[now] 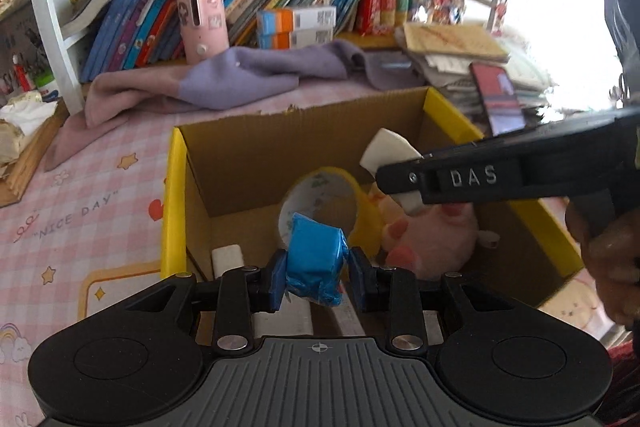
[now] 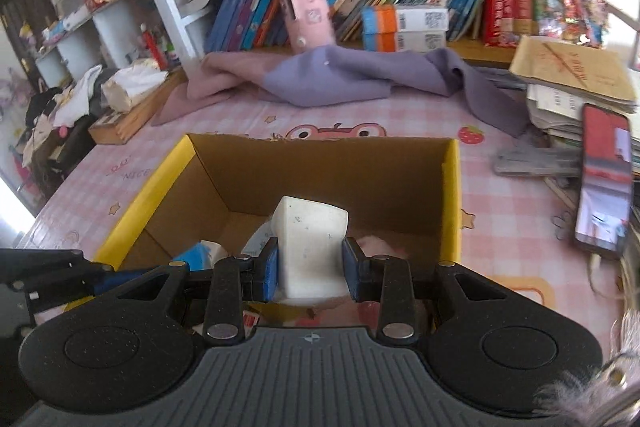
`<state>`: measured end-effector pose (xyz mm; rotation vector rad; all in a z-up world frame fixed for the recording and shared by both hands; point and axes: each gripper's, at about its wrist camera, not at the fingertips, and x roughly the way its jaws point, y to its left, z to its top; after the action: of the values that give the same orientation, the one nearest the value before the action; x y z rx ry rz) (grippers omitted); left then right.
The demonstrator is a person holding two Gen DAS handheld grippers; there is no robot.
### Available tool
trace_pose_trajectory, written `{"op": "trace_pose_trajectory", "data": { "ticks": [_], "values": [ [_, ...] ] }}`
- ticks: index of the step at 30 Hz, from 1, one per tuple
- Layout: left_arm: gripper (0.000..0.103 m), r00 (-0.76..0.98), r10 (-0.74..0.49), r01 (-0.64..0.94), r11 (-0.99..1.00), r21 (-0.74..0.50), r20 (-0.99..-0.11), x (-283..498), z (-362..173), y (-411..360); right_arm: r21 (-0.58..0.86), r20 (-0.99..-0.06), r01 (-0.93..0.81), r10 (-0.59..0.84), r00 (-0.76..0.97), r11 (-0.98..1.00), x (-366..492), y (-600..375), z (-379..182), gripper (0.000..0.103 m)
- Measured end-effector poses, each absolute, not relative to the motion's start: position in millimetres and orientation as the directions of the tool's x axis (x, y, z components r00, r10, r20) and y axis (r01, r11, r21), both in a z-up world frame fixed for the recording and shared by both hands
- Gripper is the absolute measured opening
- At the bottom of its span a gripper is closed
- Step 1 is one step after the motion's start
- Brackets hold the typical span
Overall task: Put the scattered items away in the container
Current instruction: 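Lift the sponge and blue block and carry them over the yellow box, then open both tools over the yellow box to drop the sponge and block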
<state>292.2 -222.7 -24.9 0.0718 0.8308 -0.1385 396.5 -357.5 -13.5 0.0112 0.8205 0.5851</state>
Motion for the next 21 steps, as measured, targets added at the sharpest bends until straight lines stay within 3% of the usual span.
{"op": "trace_pose_trajectory", "data": {
  "ticks": [11,15,21],
  "values": [
    [0.036,0.647,-0.052,0.116,0.993,0.031,-0.761,308.9,-31.6,-225.6,0.255,-0.708,-0.506,0.515,0.483,0.824,416.6,-354.9,-25.7,0.032],
    [0.057,0.681,-0.040,0.112,0.992,0.051,-0.731,301.7,-23.3,-228.8,0.292,-0.676,-0.500,0.546,0.496,0.816,415.1,-361.0,-20.7,0.039],
    [0.070,0.739,-0.005,0.090,0.992,0.091,-0.673,286.5,-3.8,-230.0,0.310,-0.635,-0.490,0.561,0.532,0.815,406.6,-369.9,-9.2,0.046]
  ]
}}
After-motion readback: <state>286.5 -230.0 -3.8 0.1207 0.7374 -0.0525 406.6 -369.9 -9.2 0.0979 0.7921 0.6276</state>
